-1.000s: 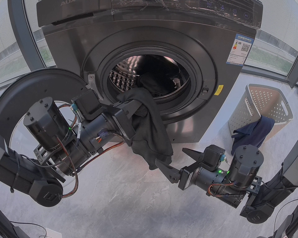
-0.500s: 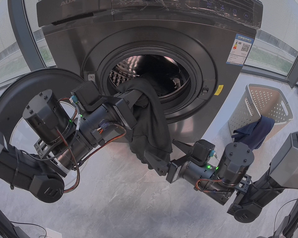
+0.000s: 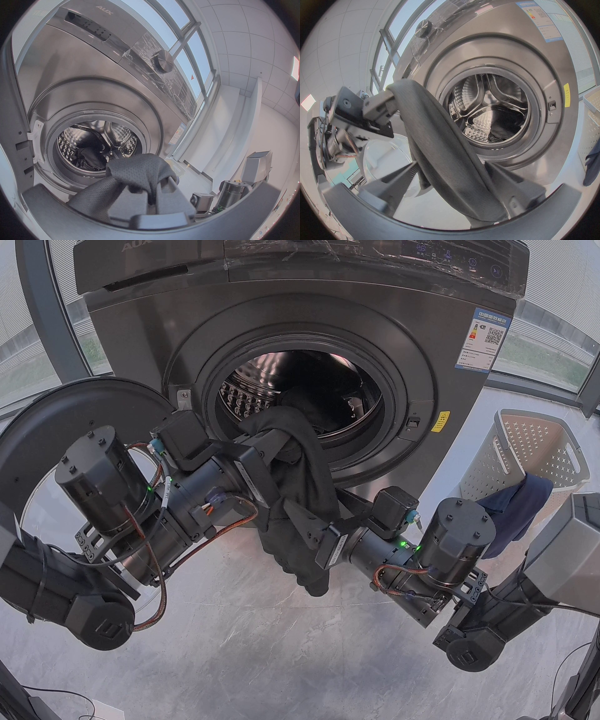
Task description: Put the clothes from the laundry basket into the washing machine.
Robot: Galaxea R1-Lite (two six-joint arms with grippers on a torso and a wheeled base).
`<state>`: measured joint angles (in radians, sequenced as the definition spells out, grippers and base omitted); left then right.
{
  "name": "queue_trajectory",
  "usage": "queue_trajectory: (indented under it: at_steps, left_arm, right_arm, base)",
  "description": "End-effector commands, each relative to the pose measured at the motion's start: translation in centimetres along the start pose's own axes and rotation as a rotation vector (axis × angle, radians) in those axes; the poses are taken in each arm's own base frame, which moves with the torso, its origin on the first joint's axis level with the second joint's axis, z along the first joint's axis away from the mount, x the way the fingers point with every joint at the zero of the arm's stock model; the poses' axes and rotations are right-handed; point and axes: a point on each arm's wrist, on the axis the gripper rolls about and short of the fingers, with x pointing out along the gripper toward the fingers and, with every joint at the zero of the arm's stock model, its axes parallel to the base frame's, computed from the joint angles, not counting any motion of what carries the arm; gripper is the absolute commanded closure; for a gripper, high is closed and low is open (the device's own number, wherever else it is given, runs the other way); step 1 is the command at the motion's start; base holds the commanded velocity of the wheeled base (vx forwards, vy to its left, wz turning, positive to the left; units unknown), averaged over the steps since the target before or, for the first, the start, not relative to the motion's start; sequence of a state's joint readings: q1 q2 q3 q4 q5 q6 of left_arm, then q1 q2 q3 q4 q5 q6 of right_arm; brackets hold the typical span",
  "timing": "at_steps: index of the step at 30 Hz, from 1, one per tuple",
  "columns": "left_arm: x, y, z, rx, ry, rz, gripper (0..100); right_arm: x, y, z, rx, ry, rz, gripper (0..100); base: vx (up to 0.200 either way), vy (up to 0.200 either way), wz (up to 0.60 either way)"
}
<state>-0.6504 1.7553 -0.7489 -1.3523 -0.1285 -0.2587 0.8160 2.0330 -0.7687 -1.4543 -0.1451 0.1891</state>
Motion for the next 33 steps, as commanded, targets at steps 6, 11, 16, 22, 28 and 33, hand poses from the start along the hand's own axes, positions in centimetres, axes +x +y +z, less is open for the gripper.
queue_trajectory:
  at_steps: [6,11,16,22,28,33]
  left_arm:
    - [-0.4,0.2,0.2,0.003,-0.002,0.013,100]
    - [-0.9,0.2,0.4,0.004,0.001,0.025,100]
    - [-1.4,0.6,0.3,0.007,0.012,0.041,100]
    - [-2.7,-0.1,0.3,0.002,0.03,0.029,100]
    - [-3.9,-0.8,0.2,-0.006,0.051,0.004,100]
    - [-3.9,-1.0,0.2,-0.01,0.05,-0.005,100]
  right_arm:
    - [0.4,-3.0,0.2,-0.037,-0.007,-0.079,100]
    - [-0.3,-4.5,3.0,-0.058,-0.066,-0.114,100]
    - [-0.5,-4.6,3.9,-0.059,-0.086,-0.105,100]
    - [0.3,-4.4,4.3,-0.063,-0.116,-0.093,100]
    - [1.7,-4.4,2.8,-0.061,-0.102,-0.087,100]
    - [2.4,-4.5,1.2,-0.062,-0.077,-0.084,0]
  base:
    - [0.0,0.0,0.0]
    - [0.0,0.0,0.0]
    - [0.0,0.0,0.0]
    - [0.0,0.0,0.0]
    - [0.0,0.0,0.0]
    - [0.0,0.0,0.0]
